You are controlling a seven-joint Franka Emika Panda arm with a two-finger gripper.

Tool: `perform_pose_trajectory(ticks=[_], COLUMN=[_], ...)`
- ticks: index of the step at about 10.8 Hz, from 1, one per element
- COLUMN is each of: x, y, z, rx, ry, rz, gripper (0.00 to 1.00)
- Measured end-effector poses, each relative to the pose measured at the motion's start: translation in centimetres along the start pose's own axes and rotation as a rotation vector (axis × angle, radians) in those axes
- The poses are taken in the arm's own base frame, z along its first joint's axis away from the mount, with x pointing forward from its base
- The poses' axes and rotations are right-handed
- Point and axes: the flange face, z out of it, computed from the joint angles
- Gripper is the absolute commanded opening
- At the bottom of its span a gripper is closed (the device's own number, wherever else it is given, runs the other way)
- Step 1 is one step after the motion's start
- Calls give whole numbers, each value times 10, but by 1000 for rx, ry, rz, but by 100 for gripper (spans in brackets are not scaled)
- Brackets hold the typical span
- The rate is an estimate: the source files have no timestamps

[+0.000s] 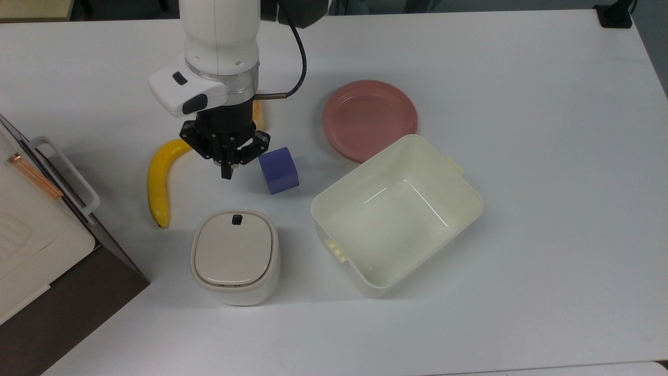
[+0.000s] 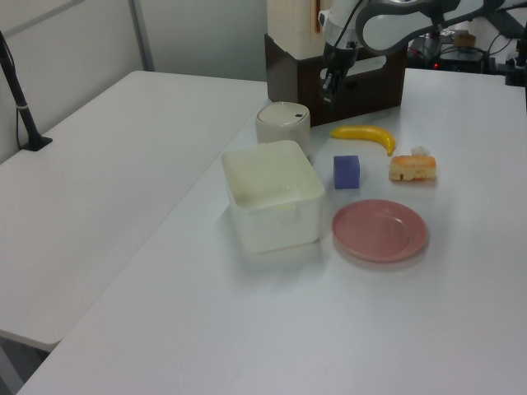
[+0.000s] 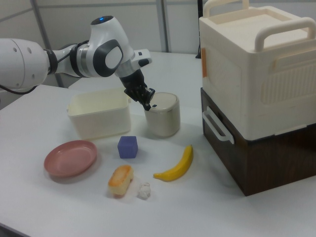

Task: Open the trash can
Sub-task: 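Lower the gripper onto the trash can lid near its hinge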

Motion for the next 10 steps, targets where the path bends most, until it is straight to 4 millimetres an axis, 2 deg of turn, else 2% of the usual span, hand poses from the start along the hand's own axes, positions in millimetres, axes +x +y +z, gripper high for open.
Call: perform_pose_trajectory(ticks=[3, 6, 10], x=[9, 19, 25], y=[-3, -8, -9], z=[8, 27, 27], rx=[11, 27, 26], ry=[77, 176, 233], rz=[19, 19, 12], gripper=[0, 0, 0])
